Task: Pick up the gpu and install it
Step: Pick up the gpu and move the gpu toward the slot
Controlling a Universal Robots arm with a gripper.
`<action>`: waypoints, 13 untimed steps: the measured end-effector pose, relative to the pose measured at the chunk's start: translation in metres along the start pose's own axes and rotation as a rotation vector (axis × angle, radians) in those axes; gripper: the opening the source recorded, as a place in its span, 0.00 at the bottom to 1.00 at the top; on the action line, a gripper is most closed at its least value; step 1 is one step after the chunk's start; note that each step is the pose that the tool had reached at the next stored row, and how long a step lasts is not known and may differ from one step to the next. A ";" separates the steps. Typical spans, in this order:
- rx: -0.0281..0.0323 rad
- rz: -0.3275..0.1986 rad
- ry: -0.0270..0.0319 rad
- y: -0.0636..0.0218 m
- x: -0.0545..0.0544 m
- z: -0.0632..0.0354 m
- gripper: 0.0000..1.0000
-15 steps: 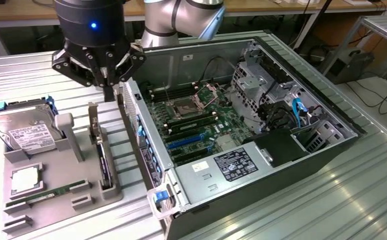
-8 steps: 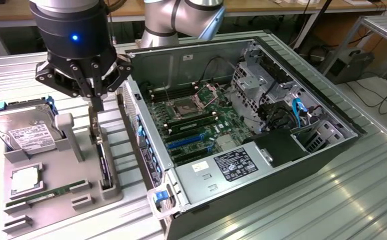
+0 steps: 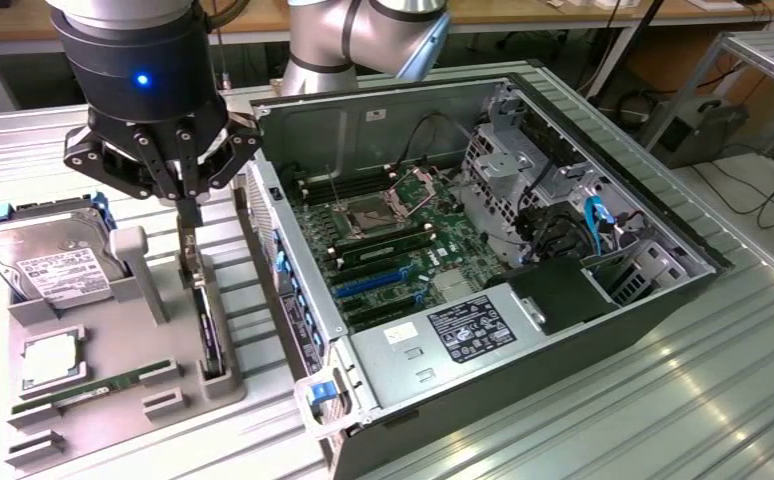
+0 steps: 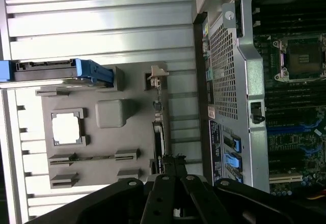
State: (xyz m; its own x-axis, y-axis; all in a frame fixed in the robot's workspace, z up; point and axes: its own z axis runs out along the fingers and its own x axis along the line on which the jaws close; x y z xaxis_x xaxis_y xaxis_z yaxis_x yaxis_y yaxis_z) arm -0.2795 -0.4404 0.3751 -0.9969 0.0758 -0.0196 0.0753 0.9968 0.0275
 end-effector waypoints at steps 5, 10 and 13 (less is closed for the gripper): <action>0.0001 0.000 0.0001 0.0000 0.000 0.0000 0.11; 0.0000 0.000 0.0001 0.0000 0.000 0.0000 0.11; 0.0000 0.000 0.0001 0.0000 0.000 0.0000 0.24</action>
State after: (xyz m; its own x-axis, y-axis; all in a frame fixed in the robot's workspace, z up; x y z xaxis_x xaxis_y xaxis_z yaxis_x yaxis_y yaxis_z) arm -0.2796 -0.4403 0.3751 -0.9969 0.0759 -0.0196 0.0753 0.9968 0.0274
